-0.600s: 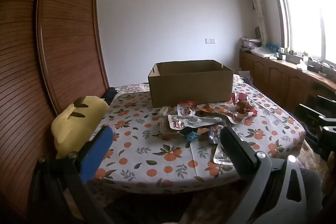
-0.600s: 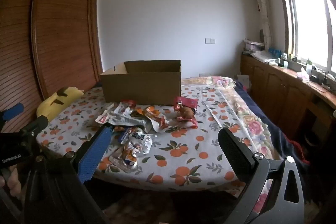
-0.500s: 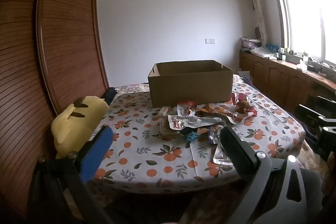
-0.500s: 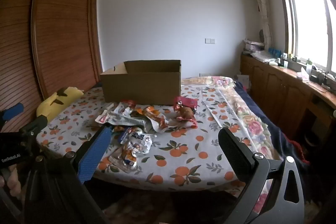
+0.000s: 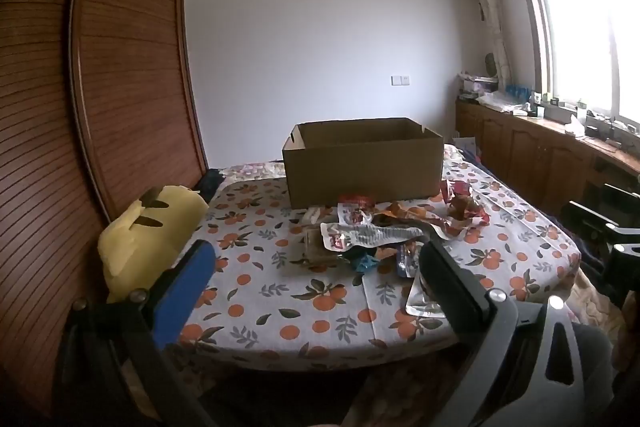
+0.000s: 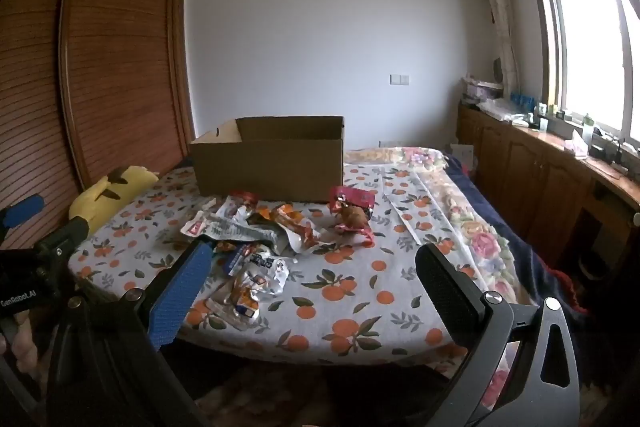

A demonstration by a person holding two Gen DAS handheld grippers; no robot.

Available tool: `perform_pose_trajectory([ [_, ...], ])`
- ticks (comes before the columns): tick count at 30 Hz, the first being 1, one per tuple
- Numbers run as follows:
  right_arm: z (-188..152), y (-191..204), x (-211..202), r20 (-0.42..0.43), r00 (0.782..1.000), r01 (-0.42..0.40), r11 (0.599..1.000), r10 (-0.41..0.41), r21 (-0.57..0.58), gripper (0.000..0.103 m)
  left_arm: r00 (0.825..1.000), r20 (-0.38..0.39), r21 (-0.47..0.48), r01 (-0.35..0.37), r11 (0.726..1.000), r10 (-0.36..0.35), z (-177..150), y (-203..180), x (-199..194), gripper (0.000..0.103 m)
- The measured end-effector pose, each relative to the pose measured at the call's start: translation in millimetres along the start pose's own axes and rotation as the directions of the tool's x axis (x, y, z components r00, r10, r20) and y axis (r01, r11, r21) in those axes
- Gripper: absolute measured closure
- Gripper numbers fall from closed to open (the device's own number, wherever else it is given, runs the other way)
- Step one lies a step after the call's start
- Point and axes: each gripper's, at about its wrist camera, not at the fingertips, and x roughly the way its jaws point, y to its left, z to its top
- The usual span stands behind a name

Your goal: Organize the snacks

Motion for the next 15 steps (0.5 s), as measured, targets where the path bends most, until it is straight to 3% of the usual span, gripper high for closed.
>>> perform_pose_trajectory([
  [15,0.4,-0.1,-0.3,0.002,1.000,0.001,1.000,-0.001,-0.002,0.000,1.000,0.005,0.000,-0.001,1.000,0.001,5.2,-0.2,-1.9,0.000],
])
